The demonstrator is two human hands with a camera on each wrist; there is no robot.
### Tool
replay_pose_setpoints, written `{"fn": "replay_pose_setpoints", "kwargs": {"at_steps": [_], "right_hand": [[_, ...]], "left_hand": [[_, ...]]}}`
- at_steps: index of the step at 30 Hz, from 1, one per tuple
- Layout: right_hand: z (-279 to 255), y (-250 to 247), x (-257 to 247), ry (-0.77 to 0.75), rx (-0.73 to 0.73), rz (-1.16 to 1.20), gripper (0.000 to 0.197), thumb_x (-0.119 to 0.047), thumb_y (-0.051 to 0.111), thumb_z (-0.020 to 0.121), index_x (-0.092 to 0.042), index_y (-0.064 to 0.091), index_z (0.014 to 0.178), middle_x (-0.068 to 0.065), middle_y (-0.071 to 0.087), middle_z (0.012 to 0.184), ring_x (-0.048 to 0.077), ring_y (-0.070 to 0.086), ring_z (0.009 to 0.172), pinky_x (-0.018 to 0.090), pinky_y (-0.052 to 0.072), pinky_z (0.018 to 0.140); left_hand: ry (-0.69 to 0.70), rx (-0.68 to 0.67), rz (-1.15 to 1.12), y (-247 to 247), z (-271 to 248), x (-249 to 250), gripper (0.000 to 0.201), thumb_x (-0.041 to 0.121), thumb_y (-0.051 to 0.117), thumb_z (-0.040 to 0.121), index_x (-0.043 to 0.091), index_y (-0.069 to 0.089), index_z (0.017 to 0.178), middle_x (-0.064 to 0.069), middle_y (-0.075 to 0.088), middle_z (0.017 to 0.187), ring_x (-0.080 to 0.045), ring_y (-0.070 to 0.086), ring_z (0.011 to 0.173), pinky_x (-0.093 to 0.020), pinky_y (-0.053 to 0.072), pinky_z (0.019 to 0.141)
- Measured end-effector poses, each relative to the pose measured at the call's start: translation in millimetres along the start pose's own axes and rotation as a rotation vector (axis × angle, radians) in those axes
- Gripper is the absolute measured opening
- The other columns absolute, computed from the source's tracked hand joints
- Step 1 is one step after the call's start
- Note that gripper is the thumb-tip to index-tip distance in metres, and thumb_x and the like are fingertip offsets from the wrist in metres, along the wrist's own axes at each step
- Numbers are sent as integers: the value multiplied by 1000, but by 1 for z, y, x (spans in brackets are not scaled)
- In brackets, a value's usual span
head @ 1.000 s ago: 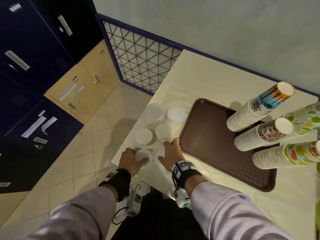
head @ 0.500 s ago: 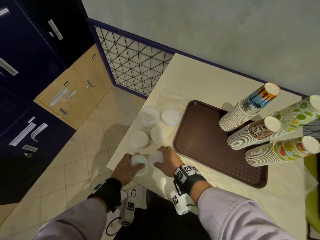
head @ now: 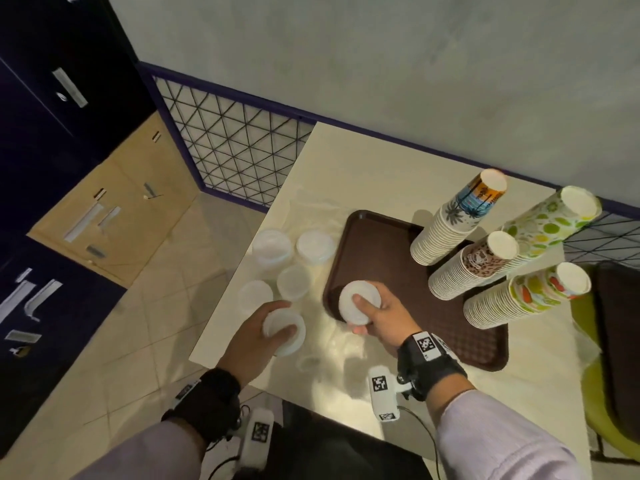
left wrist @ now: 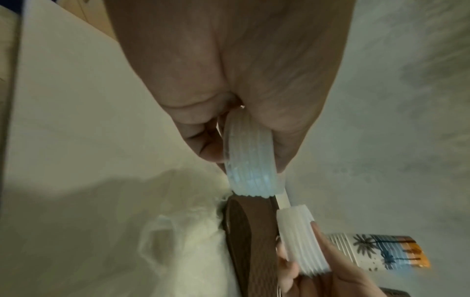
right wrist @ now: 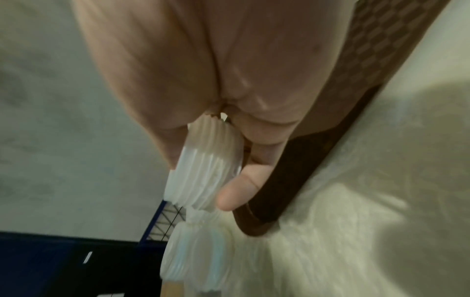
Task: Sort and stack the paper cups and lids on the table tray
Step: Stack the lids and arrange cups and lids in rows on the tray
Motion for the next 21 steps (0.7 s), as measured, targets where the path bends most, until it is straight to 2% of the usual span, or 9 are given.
{"fn": "replay_pose_setpoints", "kwargs": {"at_steps": [2,5,7,9,12,14,17,19,21], "right_hand": [[7,-12,-2,40,65,24,28,-18,63,100,-17,57,128,21,62,122,35,70,87,28,57,51],[19,-23,-4,143,135,58,21,-15,53,102,-21,59,121,21,61,120,40,67,89,31,57,49],[27,-27,-3,169,182,68,21,-13,48,100,-25,59,112,18,61,113,40,66,91,34,57,54],[37,-31,1,143,226,-6,21,-13,48,98,-25,59,112,17,62,114,37,67,90,36,57,55],[50,-36,4,96,272,-158,23,-15,58,95,-25,59,116,17,61,125,36,66,102,45,62,67],[56,-39,5,87,281,-227,31,-15,62,94,-21,60,124,16,62,125,36,66,103,49,63,76],[60,-39,3,36,249,-378,38,-19,65,93,-20,60,131,12,65,120,30,69,97,46,63,80],[64,-36,0,2,201,-500,40,-19,66,93,-20,59,133,8,65,121,27,66,104,42,58,90],[68,-31,-3,-22,157,-620,43,-17,66,94,-16,59,136,6,62,125,26,62,115,31,49,94]], "left_hand": [[7,-25,5,13,10,10,39,34,76,93,45,61,126,13,64,125,-13,63,113,-30,55,93],[-1,-43,-41,30,25,24,38,38,78,88,47,63,121,7,66,122,-18,64,112,-38,59,91],[-21,-35,-70,38,34,31,42,45,78,79,49,64,118,3,66,122,-21,64,112,-42,61,90],[-31,-26,-98,44,41,36,43,45,77,76,47,66,117,2,66,121,-23,65,112,-42,62,86],[-50,-7,-137,47,45,41,34,34,78,86,49,67,114,2,67,121,-23,66,112,-39,61,83],[-69,1,-151,46,45,41,35,31,78,89,50,66,115,3,67,122,-23,65,114,-40,61,85],[-110,11,-181,43,44,41,43,31,81,87,48,62,122,3,62,128,-24,62,118,-45,61,91],[-125,22,-196,40,44,42,55,40,85,78,47,59,126,4,60,131,-22,61,119,-47,60,95],[-122,31,-178,37,46,42,71,52,89,65,45,57,128,6,61,131,-21,63,118,-46,58,98]]}}
Point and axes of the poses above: each hand's wrist, its own z-axis towards the middle knuckle, its own y-axis out of the palm, x = y × z, the point moved 2 cm from there along z, towards the middle knuckle
